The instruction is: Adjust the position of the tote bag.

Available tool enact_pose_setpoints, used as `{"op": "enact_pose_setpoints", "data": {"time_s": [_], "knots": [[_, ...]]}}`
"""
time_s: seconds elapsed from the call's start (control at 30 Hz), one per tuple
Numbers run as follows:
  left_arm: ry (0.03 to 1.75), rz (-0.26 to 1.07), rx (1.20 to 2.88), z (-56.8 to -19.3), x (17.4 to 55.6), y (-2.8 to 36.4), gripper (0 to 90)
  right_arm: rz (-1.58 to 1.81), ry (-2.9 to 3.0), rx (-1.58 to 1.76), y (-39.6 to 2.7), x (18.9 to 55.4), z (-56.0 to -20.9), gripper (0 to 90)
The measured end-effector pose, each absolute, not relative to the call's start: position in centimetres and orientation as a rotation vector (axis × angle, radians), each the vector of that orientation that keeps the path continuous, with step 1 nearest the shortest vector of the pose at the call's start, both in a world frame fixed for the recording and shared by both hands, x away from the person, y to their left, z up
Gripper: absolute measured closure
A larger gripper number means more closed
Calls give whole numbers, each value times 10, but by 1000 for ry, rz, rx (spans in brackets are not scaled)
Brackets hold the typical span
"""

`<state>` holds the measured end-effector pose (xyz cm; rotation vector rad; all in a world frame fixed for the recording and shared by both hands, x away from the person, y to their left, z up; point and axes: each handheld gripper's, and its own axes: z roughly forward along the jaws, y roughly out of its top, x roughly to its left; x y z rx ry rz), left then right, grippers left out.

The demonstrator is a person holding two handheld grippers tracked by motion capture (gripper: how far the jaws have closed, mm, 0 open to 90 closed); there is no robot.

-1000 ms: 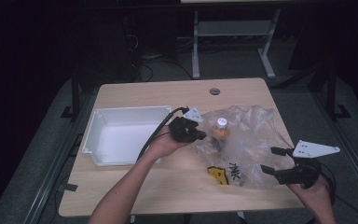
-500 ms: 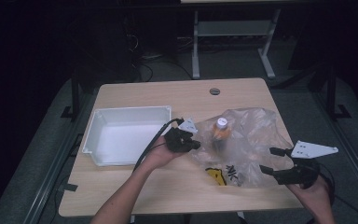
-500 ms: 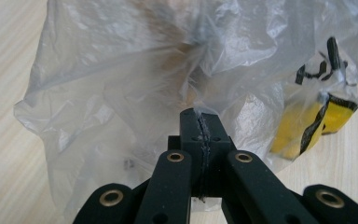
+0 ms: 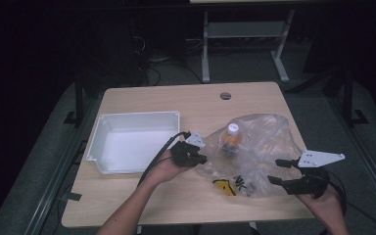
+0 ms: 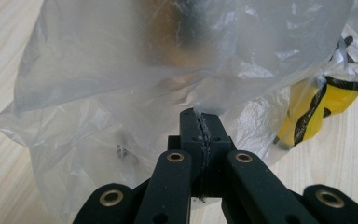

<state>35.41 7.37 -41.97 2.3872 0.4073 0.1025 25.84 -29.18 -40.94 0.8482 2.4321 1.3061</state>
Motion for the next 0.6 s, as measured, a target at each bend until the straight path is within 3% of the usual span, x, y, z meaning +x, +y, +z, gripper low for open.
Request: {"op": "enact_pose_setpoints", "data": {"time_s": [0.27, 0.37, 0.57, 0.6], "knots": [[416, 99, 2387, -420, 354, 77, 897, 1318, 2516, 797, -285, 259, -413, 477], [429, 99, 2368, -419, 353, 78, 896, 1307, 2550, 763, -281, 259, -413, 585], [444, 101, 2357, -415, 351, 84, 875, 1272, 2606, 717, -276, 258, -415, 892], [443, 106, 2357, -414, 351, 85, 875, 1272, 2606, 717, -276, 258, -415, 892]]}}
